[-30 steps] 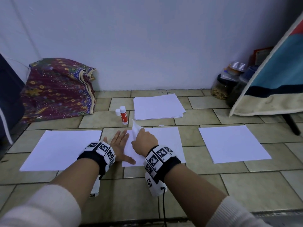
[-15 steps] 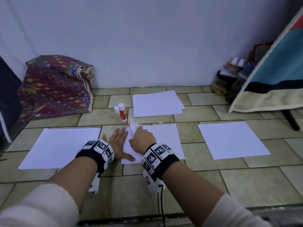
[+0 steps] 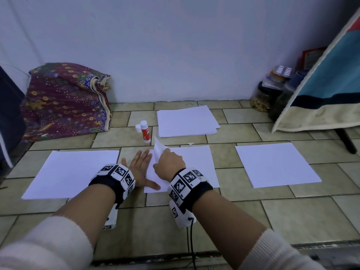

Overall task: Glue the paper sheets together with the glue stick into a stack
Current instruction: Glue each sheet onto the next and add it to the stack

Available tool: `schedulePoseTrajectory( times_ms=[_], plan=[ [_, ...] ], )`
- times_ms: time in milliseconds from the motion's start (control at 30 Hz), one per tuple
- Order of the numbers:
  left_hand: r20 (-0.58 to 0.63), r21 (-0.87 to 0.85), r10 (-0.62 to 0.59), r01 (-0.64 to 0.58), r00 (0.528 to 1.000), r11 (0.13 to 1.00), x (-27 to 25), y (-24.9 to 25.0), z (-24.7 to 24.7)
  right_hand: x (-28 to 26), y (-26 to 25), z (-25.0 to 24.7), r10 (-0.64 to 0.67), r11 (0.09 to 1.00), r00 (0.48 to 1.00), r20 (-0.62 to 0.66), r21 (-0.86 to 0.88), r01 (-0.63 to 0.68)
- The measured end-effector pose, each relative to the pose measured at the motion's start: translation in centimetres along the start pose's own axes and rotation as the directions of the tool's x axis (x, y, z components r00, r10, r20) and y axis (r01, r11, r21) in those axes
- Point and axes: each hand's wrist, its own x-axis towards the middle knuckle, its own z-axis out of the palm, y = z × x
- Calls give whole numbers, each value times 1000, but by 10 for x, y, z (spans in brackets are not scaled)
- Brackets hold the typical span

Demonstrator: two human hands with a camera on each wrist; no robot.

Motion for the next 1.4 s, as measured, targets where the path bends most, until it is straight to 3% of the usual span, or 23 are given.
schedulePoseTrajectory(
  times_ms=[867,1067,1400],
  plan=[
    [-14,-7,0,0,1000,1000,-1,0,-1,9,2,15,47,999,998,31,15,-48],
    [-15,-34,8,-9,1000,999,-3,2,-1,6,4,12,-2,1000,1000,13,-27,2],
    [-13,-38,-10,10,1000,999,-6,3,-4,12,8,10,-82,980,991,104,-175,99]
  ],
)
